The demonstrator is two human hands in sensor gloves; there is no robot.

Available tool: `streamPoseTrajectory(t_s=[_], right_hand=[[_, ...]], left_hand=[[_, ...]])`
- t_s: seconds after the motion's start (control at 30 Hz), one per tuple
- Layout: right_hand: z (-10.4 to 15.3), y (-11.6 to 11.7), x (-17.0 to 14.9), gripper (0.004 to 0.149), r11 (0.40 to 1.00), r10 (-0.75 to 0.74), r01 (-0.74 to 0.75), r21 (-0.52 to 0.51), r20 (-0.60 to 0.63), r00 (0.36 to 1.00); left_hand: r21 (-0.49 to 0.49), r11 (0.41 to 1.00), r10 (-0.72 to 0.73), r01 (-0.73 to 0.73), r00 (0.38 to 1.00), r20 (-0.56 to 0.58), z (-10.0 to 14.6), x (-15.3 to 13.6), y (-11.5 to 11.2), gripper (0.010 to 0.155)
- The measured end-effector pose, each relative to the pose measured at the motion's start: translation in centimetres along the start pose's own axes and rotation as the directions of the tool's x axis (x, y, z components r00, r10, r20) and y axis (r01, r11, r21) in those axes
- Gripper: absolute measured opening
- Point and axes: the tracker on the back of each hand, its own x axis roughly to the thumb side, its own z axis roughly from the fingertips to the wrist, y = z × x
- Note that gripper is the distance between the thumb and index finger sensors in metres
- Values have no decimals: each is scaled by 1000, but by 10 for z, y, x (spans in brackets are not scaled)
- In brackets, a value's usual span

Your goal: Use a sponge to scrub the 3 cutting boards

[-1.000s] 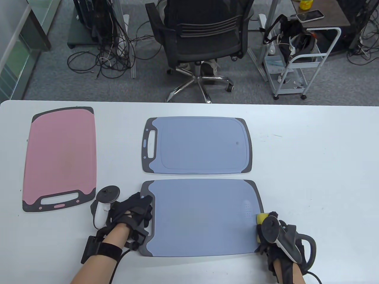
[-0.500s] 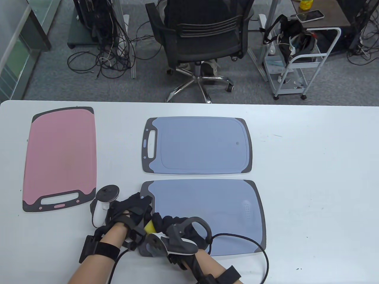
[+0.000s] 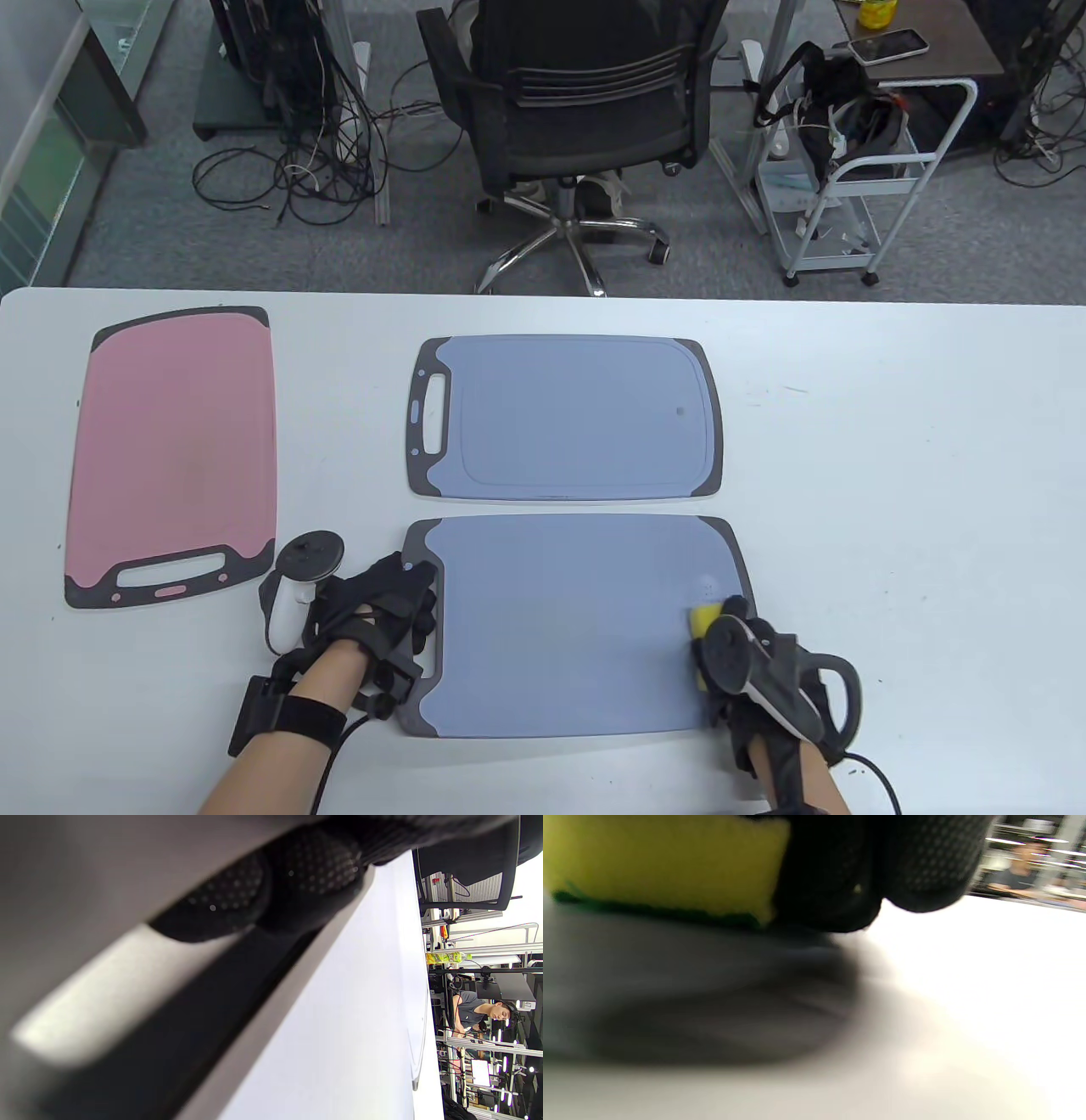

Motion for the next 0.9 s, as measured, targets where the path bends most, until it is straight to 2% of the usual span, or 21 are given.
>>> streamPoseTrajectory(t_s=[0.07, 0.13, 0.17, 0.23, 0.3, 0.33, 0.4, 0.43, 0.57, 0.63, 0.73, 0.8, 0.83, 0.87, 0.9], right_hand=[[-7, -8, 61, 71, 999, -19, 26, -41, 162, 987], [-6, -15, 126, 72, 999, 7, 9, -48, 321, 947], [-5, -17, 145, 72, 998, 27, -7, -56, 371, 928], [5, -21, 201, 72, 995, 77, -29, -97, 536, 841], [13, -20, 221, 72, 991, 89, -17, -131, 570, 817], [13, -20, 221, 72, 990, 103, -29, -139, 562, 821], [11, -20, 205, 71, 992, 89, -27, -122, 538, 838], [9, -18, 184, 71, 994, 62, -12, -106, 482, 874], [10, -6, 81, 71, 998, 33, -17, -67, 247, 969], [18, 2, 18, 71, 999, -7, 10, -39, 69, 998], [29, 10, -53, 71, 999, -28, 30, 14, -155, 988], [31, 12, -70, 71, 997, -79, 82, 10, -191, 978], [29, 12, -68, 71, 992, -120, 123, 10, -177, 977], [27, 11, -59, 72, 990, -139, 140, -1, -166, 976], [23, 7, -40, 72, 998, -67, 66, -12, -111, 992]], left_hand=[[0, 1000, 0, 0, 1000, 1, 0, 0, 0, 53], [-5, 1000, 3, -3, 1000, -1, 0, 0, 0, 53], [-10, 1000, 5, -5, 1000, -1, 0, 0, 0, 53], [-19, 1000, 11, -11, 1000, -1, 0, 0, 0, 53], [-20, 1000, 10, -10, 1000, -1, 0, 0, 0, 53], [-20, 1000, 11, -11, 1000, -1, 0, 0, 0, 53], [-22, 1000, 12, -12, 1000, -3, 0, 0, 0, 53], [-22, 1000, 13, -13, 1000, -3, 0, 0, 0, 53], [-15, 1000, 6, -6, 1000, 0, 0, 0, 0, 53], [-9, 1000, 0, 0, 1000, 1, 0, 0, 0, 53], [-3, 1000, -6, 6, 1000, 3, 0, 0, 0, 53], [1, 1000, -10, 10, 1000, 3, 0, 0, 0, 53], [1, 1000, -10, 10, 1000, 3, -1, 0, 0, 53], [1, 1000, -10, 10, 1000, 2, -1, 0, 0, 53], [-2, 1000, -8, 8, 1000, 1, -1, 0, 1, 53]])
